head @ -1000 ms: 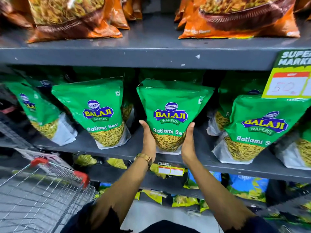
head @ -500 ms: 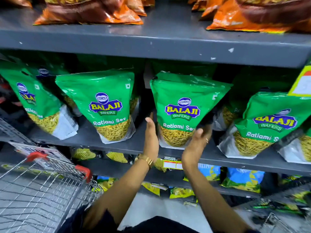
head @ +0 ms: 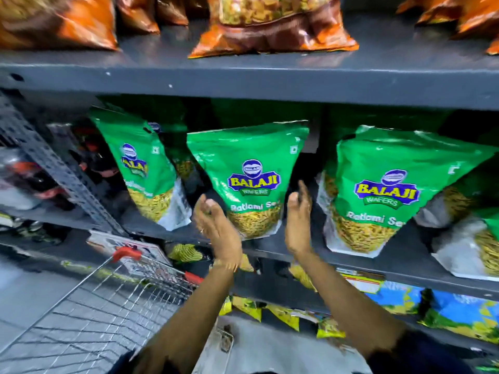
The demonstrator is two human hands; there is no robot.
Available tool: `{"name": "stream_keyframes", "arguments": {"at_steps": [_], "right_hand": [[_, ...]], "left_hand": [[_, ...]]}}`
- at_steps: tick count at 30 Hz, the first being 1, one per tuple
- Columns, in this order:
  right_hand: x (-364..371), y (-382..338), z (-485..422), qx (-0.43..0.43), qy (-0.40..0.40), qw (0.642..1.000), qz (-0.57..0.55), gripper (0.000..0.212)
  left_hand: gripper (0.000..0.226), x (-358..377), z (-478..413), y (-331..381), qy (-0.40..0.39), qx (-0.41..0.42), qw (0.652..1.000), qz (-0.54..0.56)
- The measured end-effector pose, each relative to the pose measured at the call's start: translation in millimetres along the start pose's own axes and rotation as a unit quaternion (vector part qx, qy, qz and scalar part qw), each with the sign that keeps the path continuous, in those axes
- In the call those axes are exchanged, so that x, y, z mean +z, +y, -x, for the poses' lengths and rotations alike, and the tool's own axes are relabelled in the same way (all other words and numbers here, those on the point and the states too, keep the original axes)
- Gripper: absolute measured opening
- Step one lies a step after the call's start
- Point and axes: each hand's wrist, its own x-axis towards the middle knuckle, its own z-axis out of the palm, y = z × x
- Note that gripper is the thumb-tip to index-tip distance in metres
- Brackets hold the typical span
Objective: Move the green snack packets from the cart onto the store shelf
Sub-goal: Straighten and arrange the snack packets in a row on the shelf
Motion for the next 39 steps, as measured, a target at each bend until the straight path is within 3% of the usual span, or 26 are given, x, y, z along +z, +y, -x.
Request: {"name": "stream_keyframes", "arguments": {"at_steps": [2, 5, 7, 12, 19, 21, 24, 27, 30, 32, 35, 39], "right_hand": [[12, 5, -22, 0.075, -0.004, 0.996, -0.039, 0.098], [25, 3, -27, 0.1, -0.04, 0.985, -0.132, 0.059], [33, 1, -21, 0.103, -0.057, 0.98, -0.16, 0.045], [36, 0, -5, 0.127, -0.045, 0.972, -0.193, 0.045], [39, -3, 1, 0.132, -0.021, 0.982, -0.137, 0.045], [39, -4, 5, 0.11, -0.004, 0.985, -0.13, 0.049], [42, -7, 17, 0.069, 0.085, 0.98, -0.164, 0.082], [49, -11, 56, -0.054, 0.195, 0.978, -0.052, 0.073], [55, -15, 106, -0.28, 0.073, 0.952, 0.104, 0.07], [73, -10, 118, -0.312, -0.049, 0.939, 0.134, 0.068], [126, -8, 116, -0.186, -0.14, 0.969, 0.082, 0.073], [205, -5, 84, 0.072, -0.132, 0.987, -0.049, 0.109]], "left_hand": [[0.056, 8, -19, 3, -0.063, -0.088, 0.991, 0.075], [0.051, 16, -28, 16, -0.158, -0.171, 0.964, 0.127], [0.053, 17, -29, 20, -0.195, -0.177, 0.959, 0.106], [0.055, 13, -45, 17, -0.266, -0.173, 0.945, 0.075], [0.051, 13, -55, 8, -0.282, -0.158, 0.945, 0.049], [0.06, 9, -55, 10, -0.273, -0.154, 0.949, 0.034], [0.052, -7, -45, 18, -0.246, -0.113, 0.962, 0.024], [0.045, -45, -34, 14, -0.182, 0.006, 0.983, 0.029], [0.053, -94, -46, 8, -0.058, 0.181, 0.982, 0.001], [0.048, -119, -71, 6, 0.015, 0.227, 0.973, -0.027], [0.059, -133, -113, 10, 0.041, 0.2, 0.977, -0.056], [0.079, -134, -167, 2, -0.039, 0.126, 0.987, -0.087]]}}
